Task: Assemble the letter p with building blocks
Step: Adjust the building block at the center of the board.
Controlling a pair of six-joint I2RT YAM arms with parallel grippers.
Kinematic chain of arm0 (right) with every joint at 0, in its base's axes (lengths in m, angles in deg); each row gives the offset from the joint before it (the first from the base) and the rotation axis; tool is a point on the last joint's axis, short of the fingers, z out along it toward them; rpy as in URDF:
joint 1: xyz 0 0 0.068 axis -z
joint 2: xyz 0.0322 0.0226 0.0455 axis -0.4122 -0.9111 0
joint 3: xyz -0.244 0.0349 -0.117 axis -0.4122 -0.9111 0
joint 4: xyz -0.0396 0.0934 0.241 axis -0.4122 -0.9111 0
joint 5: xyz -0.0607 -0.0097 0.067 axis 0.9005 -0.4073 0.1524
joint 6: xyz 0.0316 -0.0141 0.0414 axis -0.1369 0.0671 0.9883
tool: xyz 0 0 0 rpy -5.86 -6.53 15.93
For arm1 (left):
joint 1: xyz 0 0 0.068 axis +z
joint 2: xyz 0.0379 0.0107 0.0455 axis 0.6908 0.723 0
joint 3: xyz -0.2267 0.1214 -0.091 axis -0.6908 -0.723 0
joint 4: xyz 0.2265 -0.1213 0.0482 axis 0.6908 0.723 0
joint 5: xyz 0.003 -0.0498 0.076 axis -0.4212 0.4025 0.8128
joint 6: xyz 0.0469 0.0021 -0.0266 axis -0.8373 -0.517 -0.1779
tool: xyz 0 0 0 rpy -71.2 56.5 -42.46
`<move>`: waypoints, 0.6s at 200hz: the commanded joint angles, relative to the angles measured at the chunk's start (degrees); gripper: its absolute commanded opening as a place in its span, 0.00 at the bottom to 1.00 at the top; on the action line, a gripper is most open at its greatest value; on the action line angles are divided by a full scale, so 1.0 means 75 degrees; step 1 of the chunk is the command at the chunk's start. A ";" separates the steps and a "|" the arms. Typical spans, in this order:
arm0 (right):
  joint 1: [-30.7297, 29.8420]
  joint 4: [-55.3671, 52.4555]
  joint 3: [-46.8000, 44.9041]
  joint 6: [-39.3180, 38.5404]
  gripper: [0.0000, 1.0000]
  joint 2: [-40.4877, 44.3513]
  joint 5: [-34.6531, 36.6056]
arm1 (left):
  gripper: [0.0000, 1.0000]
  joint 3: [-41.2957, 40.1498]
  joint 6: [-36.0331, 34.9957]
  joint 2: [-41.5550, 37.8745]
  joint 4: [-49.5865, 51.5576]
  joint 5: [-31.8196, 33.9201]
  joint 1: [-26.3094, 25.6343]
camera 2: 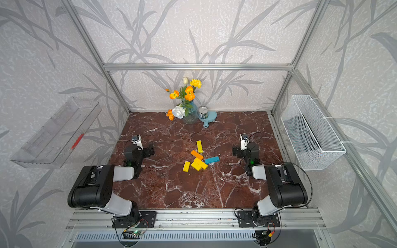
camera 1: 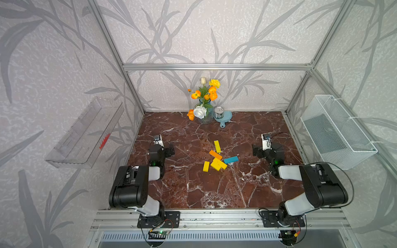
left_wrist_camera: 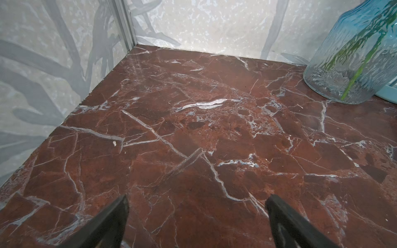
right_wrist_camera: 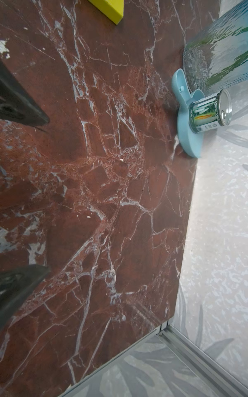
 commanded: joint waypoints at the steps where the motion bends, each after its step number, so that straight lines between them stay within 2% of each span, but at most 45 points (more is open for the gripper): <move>1: 0.0042 -0.0027 0.0079 0.0022 0.99 0.0033 -0.0003 | 1.00 0.0120 -0.0136 -0.0070 0.0083 0.0094 -0.0029; 120: 0.0194 -0.0046 0.0095 0.0096 0.99 0.0033 -0.0296 | 1.00 0.0111 -0.0095 -0.0066 0.0053 -0.0105 0.0062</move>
